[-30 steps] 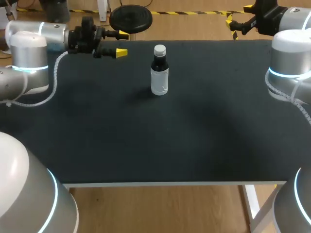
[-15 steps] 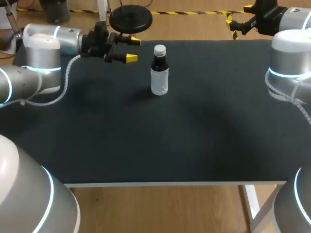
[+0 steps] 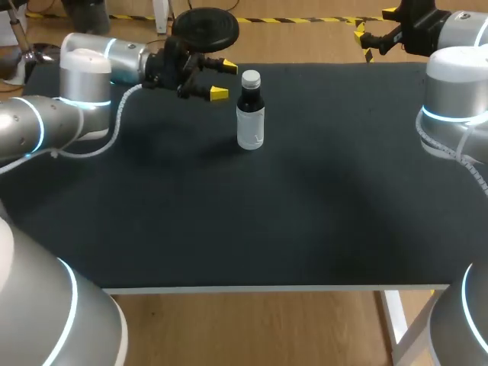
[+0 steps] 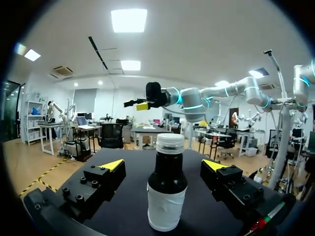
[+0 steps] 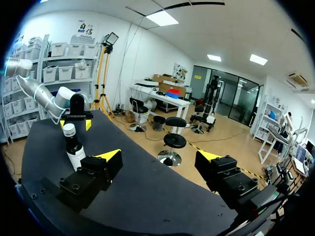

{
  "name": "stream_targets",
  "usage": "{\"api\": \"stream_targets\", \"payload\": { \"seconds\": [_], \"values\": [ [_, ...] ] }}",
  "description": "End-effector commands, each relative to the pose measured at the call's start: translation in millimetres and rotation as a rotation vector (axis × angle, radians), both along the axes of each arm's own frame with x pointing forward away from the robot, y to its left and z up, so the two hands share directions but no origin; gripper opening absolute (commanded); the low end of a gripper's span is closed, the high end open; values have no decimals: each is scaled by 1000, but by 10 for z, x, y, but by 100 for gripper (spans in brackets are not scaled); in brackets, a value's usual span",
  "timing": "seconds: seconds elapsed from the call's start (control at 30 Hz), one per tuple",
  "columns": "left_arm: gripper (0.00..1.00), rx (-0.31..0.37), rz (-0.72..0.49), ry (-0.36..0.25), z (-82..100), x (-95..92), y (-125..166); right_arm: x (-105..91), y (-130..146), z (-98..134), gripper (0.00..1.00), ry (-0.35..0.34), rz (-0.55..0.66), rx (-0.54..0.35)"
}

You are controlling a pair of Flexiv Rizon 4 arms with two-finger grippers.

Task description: Unscrew the bottle cap

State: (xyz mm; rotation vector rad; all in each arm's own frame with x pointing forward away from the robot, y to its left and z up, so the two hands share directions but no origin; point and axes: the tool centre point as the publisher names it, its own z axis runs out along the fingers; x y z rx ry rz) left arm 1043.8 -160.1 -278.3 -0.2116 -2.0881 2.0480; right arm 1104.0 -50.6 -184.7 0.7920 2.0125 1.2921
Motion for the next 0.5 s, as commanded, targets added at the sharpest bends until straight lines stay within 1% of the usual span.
{"api": "stream_targets", "payload": {
  "seconds": [0.03,0.1,0.27,0.5],
  "values": [
    [100,-15,-169,-1,-54,57,-80,0,0,0,100,0,0,0],
    [100,1,-176,-2,-65,48,-130,0,0,0,100,0,0,0],
    [100,7,-217,-10,-71,25,-235,0,0,0,100,0,0,0],
    [100,-4,-264,-13,-69,-22,-324,0,0,0,100,0,0,0]
  ]
}}
